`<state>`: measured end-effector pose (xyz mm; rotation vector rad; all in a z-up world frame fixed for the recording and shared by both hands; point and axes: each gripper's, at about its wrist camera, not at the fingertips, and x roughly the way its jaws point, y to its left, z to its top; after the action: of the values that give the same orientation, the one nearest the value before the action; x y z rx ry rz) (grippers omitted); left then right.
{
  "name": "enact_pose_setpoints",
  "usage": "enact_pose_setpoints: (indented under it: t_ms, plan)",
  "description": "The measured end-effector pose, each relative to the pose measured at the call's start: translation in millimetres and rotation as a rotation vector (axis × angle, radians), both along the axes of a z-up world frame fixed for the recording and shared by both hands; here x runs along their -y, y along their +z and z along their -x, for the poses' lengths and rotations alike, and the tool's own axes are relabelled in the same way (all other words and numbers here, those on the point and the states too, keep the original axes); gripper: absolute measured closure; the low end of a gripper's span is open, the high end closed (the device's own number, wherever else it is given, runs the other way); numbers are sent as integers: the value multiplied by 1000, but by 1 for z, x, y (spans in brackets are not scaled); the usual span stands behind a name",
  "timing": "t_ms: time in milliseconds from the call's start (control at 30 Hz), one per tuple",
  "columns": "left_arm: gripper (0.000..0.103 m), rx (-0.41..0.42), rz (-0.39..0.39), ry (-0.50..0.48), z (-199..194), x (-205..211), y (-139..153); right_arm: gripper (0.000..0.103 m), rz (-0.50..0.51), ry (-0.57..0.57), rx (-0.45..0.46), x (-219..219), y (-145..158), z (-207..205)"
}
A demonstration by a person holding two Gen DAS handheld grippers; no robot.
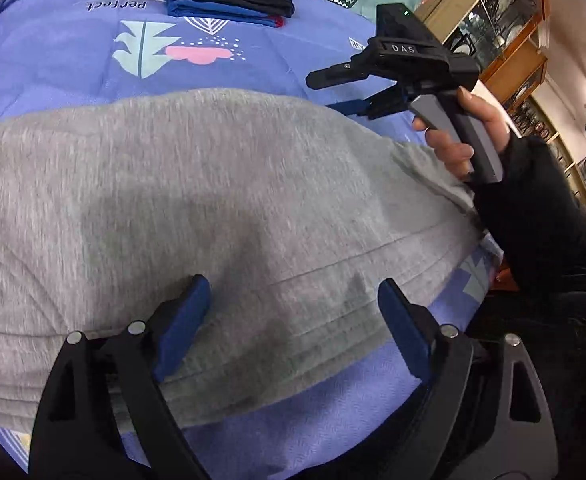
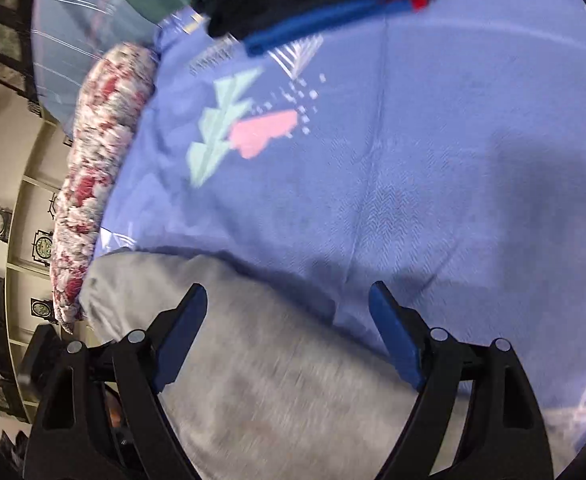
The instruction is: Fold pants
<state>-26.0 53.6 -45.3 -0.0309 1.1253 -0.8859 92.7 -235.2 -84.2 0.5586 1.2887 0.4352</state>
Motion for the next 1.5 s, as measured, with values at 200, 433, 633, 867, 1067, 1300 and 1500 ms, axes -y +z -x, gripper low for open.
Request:
enact_pose_setpoints:
  t_ms: [200, 433, 633, 867, 1067, 1300, 1500]
  plan:
    - [16, -38, 29, -21, -9, -4, -1, 18, -216, 207, -82, -21, 6, 12]
    - [16, -35, 104, 21, -24, -11, 7, 13, -374, 318, -77, -27, 35, 62]
    - [14, -60, 92, 46, -29, -11, -4, 6, -418, 431, -95, -51, 36, 85]
    - [14, -30, 64, 39, -24, -8, -6, 6, -403, 407, -42, -65, 33, 75]
    - [14, -26, 53, 38, -21, -8, -7, 6, -485, 231, 30, -58, 20, 37]
    - [14, -50, 42, 31, -21, -18, -5, 22, -393, 498, -65, -81, 17, 93]
    - [14, -38, -3, 20, -22, -14, -6, 26, -393, 454, -85, -60, 8, 125]
